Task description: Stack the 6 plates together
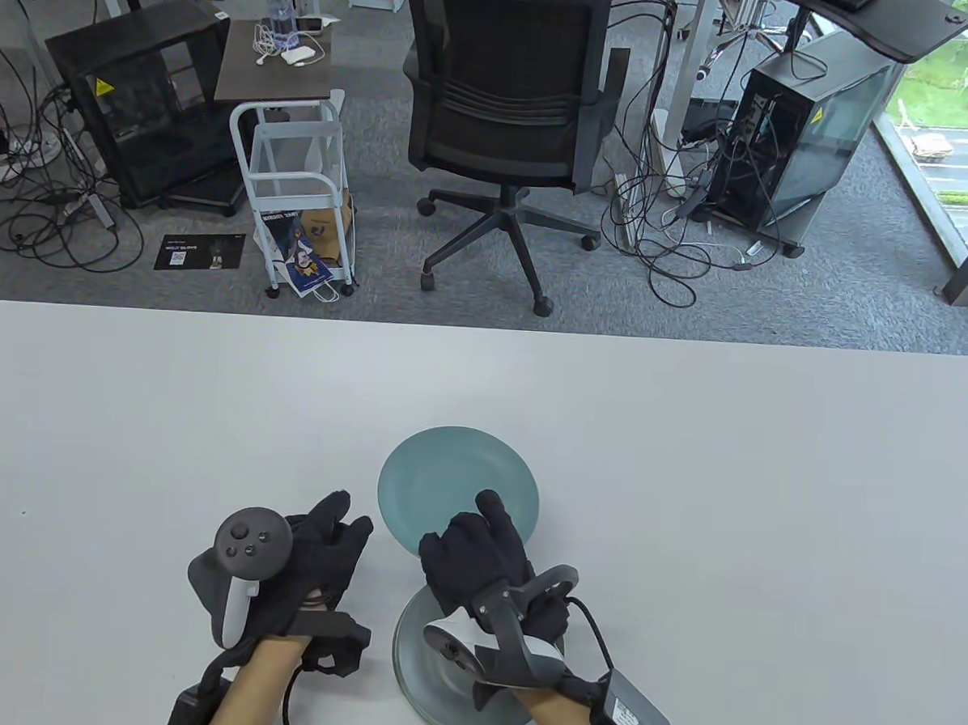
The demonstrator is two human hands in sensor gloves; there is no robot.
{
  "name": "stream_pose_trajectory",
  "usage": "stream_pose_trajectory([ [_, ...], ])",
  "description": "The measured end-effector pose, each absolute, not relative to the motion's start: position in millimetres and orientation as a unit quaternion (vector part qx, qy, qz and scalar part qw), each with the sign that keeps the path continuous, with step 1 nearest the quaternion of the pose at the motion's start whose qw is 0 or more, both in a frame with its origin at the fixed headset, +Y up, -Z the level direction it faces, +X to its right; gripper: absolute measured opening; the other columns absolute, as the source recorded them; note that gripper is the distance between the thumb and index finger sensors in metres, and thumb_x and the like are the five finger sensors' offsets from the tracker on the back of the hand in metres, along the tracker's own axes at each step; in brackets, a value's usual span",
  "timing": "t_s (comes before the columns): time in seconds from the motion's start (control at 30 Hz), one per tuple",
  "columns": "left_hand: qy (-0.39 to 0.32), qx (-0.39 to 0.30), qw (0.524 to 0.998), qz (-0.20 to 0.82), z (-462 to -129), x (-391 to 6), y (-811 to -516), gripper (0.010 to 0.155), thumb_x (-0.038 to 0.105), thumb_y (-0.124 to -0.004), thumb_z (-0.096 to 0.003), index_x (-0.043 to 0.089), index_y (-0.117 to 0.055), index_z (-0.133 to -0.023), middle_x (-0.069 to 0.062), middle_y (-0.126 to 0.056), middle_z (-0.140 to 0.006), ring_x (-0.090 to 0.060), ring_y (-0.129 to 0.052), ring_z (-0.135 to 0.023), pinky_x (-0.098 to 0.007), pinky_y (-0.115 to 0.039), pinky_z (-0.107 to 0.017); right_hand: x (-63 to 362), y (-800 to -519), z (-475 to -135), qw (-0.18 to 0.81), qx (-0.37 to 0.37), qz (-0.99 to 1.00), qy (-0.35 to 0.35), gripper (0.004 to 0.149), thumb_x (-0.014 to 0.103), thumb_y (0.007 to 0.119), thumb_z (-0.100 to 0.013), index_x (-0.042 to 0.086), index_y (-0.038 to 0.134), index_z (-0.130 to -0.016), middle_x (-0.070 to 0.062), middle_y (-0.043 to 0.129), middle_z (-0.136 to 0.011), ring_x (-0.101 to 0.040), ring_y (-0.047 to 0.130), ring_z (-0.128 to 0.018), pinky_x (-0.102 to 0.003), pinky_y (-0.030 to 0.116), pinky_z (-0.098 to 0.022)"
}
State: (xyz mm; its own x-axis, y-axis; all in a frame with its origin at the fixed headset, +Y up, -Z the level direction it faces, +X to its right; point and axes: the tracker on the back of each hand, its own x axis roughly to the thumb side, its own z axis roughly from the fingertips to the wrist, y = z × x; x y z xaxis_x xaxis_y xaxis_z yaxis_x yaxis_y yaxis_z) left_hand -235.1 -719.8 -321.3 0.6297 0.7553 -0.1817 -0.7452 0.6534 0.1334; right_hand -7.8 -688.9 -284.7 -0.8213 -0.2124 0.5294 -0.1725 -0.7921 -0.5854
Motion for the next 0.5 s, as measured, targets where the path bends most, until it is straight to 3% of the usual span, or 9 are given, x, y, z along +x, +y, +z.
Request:
stream_pose_trajectory([
  [0.2,0.111,0.005,0.884,0.455,-324,-240,-723,0.073,0.069,-0.072,-0.0327,0.025,-0.077,-0.091,0.008,-0.103,-0.067,-0.016,-0.085,-0.087,-0.051,-0.032,-0.084,-21,-690,-276,0.02,-0.325,-0.887,0.327,0.04,0.044,0.098,-0.041,0.028,0.083,-0.074,0.011,0.091,-0.057,-0.014,0.086,-0.076,-0.052,0.049,-0.078],
  [0.43,0.13,-0.035,0.835,0.534,-326,-244,-731,0.056,0.052,-0.079,-0.0381,0.019,-0.083,-0.083,0.011,-0.107,-0.05,-0.012,-0.096,-0.072,-0.049,-0.044,-0.082,-29,-695,-270,0.037,-0.343,-0.882,0.32,0.041,0.045,0.098,-0.041,0.028,0.083,-0.075,0.011,0.091,-0.058,-0.014,0.085,-0.077,-0.053,0.049,-0.078],
  [0.5,0.143,-0.042,0.816,0.559,-326,-246,-734,0.053,0.048,-0.08,-0.0384,0.017,-0.085,-0.081,0.006,-0.108,-0.048,-0.013,-0.097,-0.069,-0.049,-0.047,-0.081,-31,-697,-269,0.048,-0.35,-0.882,0.312,0.042,0.046,0.097,-0.041,0.029,0.082,-0.076,0.012,0.091,-0.058,-0.013,0.086,-0.078,-0.053,0.049,-0.078],
])
